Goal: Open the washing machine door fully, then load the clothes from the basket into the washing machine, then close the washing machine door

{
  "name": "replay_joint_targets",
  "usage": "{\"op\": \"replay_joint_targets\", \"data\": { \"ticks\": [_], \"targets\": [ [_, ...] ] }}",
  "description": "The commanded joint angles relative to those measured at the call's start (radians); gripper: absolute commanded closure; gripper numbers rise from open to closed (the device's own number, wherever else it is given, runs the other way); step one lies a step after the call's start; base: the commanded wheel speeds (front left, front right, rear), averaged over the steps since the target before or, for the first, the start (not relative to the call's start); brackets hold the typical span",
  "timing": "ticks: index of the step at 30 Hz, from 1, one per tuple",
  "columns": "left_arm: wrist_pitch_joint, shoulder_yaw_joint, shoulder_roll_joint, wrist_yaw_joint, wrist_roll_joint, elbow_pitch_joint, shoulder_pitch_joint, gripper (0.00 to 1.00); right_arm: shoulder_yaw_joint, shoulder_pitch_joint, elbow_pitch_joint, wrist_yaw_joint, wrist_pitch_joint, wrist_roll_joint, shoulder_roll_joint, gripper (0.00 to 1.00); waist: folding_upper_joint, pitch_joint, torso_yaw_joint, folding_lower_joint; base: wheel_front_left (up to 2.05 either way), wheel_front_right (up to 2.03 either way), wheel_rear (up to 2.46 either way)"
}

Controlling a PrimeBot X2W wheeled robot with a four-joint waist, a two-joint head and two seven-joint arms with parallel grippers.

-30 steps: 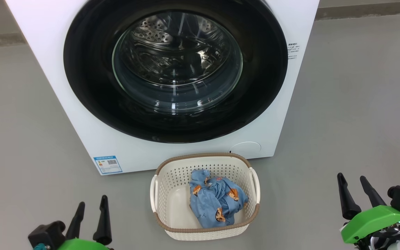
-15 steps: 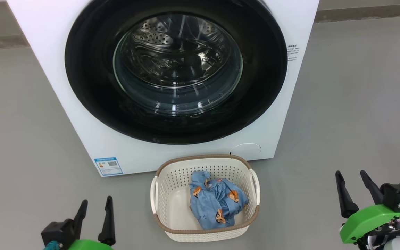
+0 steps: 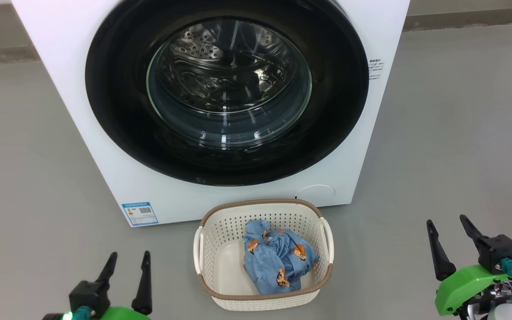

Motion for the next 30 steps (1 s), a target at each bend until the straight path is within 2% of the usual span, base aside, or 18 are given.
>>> {"op": "replay_joint_targets", "data": {
  "ticks": [1, 30],
  "targets": [
    [-0.015, 0.026, 0.014, 0.005, 0.031, -0.012, -0.057, 0.0, 0.025, -0.053, -0.019, 0.007, -0.014, -0.037, -0.024, 0.0, -0.0001, 0.001, 0.0, 0.0, 0.0, 0.0, 0.0],
    [-0.015, 0.061, 0.001, 0.024, 0.009, -0.016, -0.059, 0.0, 0.007, -0.044, -0.072, 0.007, -0.018, -0.041, -0.002, 0.0, -0.0001, 0.006, 0.005, 0.0, 0.0, 0.0, 0.0]
  ]
}}
